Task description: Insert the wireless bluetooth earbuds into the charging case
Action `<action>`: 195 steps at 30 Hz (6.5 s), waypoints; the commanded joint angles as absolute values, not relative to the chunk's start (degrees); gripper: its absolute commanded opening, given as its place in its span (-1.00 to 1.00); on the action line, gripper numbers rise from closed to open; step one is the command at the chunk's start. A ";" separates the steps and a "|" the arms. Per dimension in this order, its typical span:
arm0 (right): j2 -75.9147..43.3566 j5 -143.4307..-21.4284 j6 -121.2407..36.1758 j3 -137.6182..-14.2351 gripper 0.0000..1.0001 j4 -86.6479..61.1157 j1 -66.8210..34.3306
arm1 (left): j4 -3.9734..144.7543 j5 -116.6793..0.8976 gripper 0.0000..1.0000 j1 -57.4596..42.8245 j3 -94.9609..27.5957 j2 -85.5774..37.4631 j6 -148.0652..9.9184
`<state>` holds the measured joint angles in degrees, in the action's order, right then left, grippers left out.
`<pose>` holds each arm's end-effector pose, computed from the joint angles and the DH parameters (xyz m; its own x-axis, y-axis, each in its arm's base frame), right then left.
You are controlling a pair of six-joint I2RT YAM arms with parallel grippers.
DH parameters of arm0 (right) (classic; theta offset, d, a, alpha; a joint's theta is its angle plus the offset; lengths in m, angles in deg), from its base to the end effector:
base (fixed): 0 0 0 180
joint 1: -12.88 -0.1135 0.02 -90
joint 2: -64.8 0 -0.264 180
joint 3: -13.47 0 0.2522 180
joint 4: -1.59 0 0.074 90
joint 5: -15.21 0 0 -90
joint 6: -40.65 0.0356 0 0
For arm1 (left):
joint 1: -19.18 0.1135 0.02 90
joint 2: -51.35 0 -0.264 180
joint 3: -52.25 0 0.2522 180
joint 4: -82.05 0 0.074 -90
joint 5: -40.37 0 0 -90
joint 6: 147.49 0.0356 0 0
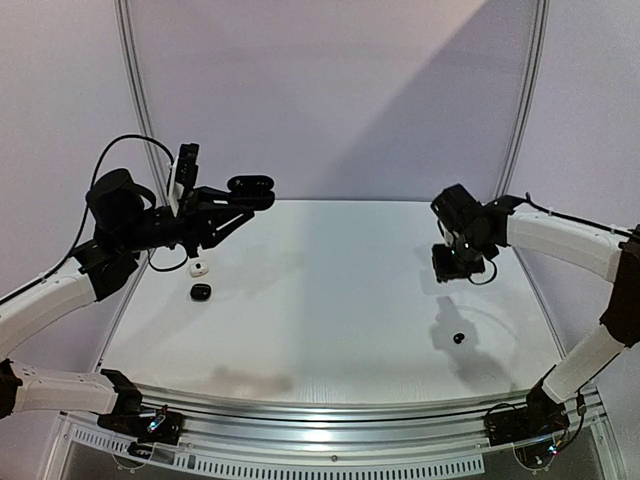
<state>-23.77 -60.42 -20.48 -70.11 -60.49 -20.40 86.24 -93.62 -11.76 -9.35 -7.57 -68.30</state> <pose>0.2614 0.1610 0.2556 -0.8919 -0.0259 -0.4515 -0.0230 0.9997 -0.0121 0.1885 -0.1418 0.3633 -0.0795 -0.1097 -0.9908 0.9635 0.2464 -0.1046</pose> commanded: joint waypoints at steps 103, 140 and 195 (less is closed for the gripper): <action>-42.05 -46.85 -64.01 -99.26 -1.00 -4.61 -54.63 | 108.63 -67.20 -1.00 -19.05 -7.57 -14.14 -57.84; -41.36 -48.45 -64.33 -101.16 -0.61 -12.08 -54.54 | 106.26 -69.89 -1.00 -18.52 -7.66 -13.52 -60.67; -41.25 -71.36 -57.67 -115.15 -0.35 -43.61 -50.25 | 108.18 -84.47 -1.00 -15.90 -6.43 -12.46 -72.86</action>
